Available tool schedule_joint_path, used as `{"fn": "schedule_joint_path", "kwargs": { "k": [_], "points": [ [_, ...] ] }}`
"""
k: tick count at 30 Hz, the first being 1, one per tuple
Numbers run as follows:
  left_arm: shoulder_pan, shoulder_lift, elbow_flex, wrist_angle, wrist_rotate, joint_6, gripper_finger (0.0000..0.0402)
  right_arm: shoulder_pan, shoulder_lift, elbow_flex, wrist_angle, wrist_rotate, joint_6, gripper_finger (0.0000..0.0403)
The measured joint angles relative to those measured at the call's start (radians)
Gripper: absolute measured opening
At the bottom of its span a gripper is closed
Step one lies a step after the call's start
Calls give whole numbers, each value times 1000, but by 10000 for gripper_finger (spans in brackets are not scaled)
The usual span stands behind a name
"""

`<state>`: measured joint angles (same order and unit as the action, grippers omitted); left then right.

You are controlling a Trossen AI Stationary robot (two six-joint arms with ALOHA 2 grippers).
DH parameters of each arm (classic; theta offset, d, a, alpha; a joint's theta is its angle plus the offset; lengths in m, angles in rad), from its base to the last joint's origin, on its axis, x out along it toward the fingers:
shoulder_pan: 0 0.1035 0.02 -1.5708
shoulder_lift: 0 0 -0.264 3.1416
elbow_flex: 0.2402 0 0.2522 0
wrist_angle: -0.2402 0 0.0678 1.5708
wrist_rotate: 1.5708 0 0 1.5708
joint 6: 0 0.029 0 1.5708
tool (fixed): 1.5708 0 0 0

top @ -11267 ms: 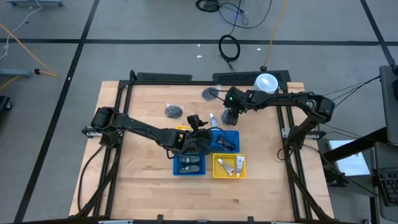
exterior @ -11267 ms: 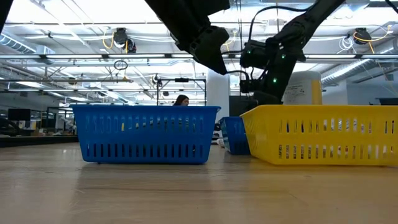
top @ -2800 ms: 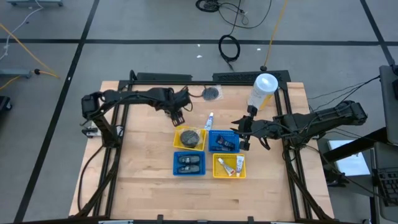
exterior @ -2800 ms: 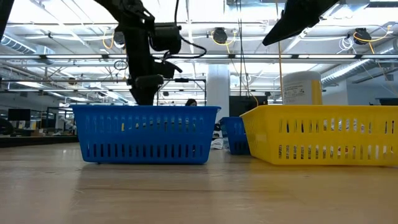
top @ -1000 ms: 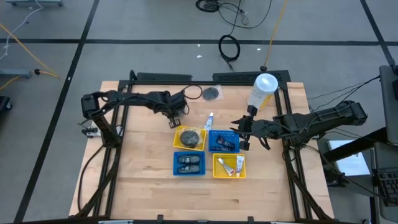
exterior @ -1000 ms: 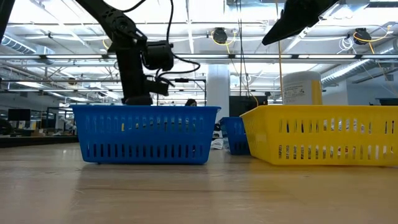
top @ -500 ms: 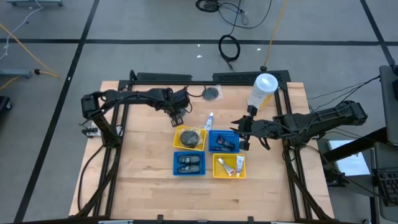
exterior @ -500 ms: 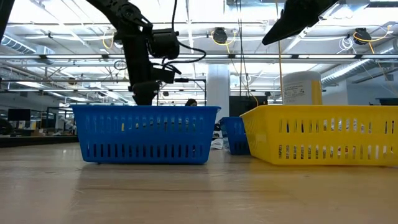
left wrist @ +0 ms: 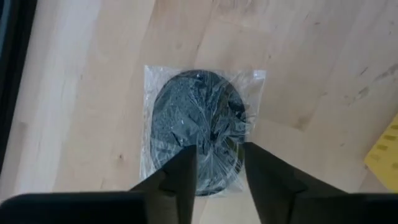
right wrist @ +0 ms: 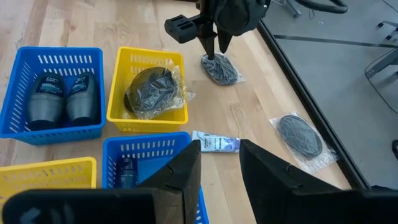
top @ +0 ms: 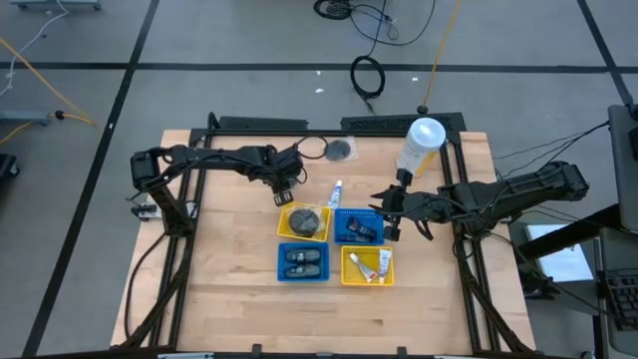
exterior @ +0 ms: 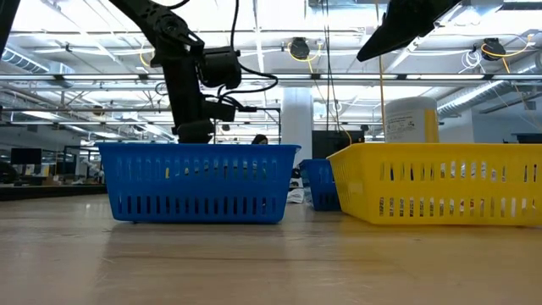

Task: Pick & Place Travel size toiletries
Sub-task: Put the black hairbrush into the top yellow basket

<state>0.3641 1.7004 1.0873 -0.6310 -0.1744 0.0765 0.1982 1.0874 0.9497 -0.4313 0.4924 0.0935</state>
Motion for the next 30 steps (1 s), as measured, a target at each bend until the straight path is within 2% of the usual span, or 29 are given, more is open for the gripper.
{"fn": "schedule_joint_path", "kwargs": {
  "k": [8,17,23,30],
  "points": [
    [0,0,0,40,-2,-1,174,0,0,0,0,0,18,102],
    [-3,51,-15,57,-8,16,164,0,0,-6,11,0,19,102],
    [-3,62,-16,61,-40,24,159,0,1,-83,125,1,-9,102],
    [10,82,-30,88,-32,22,159,0,1,-142,242,0,-27,102]
  ]
}}
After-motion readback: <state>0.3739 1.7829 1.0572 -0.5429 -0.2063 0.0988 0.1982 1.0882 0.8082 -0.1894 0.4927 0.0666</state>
